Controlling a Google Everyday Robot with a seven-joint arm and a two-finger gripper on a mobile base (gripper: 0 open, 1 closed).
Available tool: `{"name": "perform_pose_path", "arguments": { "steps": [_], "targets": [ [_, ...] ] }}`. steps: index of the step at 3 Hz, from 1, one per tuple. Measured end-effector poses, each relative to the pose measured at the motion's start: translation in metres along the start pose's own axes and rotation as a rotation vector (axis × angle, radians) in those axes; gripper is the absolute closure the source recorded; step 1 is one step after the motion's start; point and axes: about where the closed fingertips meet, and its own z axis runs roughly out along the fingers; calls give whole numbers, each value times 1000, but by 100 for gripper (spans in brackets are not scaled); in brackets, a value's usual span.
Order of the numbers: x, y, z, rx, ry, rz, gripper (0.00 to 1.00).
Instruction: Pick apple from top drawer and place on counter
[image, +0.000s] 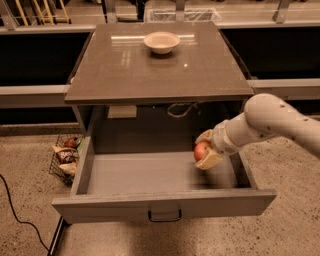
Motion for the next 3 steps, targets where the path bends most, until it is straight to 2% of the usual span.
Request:
{"name": "perform_pose_path", "arguments": {
  "steps": [1, 2, 3],
  "targets": [
    [-12, -22, -66, 76, -7, -80, 100],
    [-12, -22, -66, 76, -7, -80, 100],
    [-37, -50, -85, 126, -50, -119, 100]
  ]
}}
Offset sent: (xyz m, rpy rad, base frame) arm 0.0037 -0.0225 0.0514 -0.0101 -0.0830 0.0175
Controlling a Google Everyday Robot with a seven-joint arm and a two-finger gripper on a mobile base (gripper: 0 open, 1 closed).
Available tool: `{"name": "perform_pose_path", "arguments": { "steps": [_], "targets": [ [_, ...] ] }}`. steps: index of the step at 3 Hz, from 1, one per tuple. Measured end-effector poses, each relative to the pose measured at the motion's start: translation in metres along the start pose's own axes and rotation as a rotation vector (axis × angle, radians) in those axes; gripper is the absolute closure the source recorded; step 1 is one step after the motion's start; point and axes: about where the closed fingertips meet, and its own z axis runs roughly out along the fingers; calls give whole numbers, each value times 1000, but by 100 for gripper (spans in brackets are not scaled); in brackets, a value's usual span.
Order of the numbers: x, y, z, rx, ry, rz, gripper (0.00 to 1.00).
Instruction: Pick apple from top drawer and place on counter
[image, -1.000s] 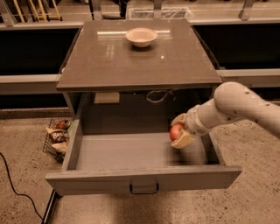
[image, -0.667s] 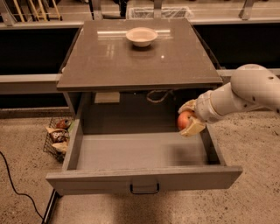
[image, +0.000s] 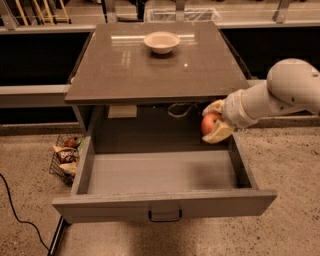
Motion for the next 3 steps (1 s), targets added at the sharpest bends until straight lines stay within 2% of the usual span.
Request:
{"name": "perform_pose_path", "arguments": {
  "steps": [1, 2, 3],
  "targets": [
    [-37, -51, -33, 89, -58, -86, 100],
    [-42, -64, -44, 121, -63, -95, 100],
    [-42, -64, -44, 121, -64, -95, 100]
  ]
}}
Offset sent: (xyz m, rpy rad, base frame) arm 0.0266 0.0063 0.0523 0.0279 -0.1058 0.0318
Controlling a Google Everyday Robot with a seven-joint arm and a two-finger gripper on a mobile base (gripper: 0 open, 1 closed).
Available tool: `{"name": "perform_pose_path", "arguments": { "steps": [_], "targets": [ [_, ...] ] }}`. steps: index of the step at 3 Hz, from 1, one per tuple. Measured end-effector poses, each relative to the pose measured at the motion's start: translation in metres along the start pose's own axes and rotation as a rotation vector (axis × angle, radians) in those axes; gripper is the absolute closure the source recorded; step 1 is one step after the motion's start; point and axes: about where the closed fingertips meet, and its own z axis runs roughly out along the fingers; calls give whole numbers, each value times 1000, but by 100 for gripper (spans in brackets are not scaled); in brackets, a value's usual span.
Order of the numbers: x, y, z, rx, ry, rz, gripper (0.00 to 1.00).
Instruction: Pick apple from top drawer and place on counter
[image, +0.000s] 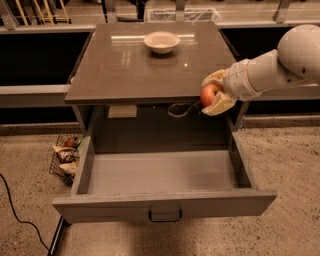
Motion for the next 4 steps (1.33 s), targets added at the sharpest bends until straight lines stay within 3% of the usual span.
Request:
{"name": "perform_pose_path", "arguments": {
  "steps": [1, 3, 4],
  "targets": [
    [-3, -16, 6, 21, -11, 7, 100],
    [-33, -100, 25, 82, -104, -65, 100],
    [-36, -126, 38, 92, -134, -57, 100]
  ]
}}
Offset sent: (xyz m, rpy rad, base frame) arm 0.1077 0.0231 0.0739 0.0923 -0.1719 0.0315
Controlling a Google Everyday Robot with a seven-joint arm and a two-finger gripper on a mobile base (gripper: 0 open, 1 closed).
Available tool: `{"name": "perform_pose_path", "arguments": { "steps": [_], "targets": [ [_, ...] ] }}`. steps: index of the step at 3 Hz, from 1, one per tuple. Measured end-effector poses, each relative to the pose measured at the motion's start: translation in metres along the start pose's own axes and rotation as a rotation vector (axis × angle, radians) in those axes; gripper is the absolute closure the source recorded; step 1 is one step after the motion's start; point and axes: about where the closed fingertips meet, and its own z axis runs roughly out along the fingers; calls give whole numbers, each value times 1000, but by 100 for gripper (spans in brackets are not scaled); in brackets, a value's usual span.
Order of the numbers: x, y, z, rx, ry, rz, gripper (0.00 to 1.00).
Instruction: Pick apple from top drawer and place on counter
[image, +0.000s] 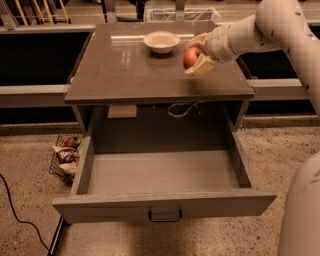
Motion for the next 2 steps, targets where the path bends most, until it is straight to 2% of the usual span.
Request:
{"name": "perform_pose_path", "arguments": {
  "steps": [1, 2],
  "targets": [
    [14, -4, 19, -9, -8, 46, 100],
    [29, -2, 34, -28, -12, 105, 81]
  ]
}}
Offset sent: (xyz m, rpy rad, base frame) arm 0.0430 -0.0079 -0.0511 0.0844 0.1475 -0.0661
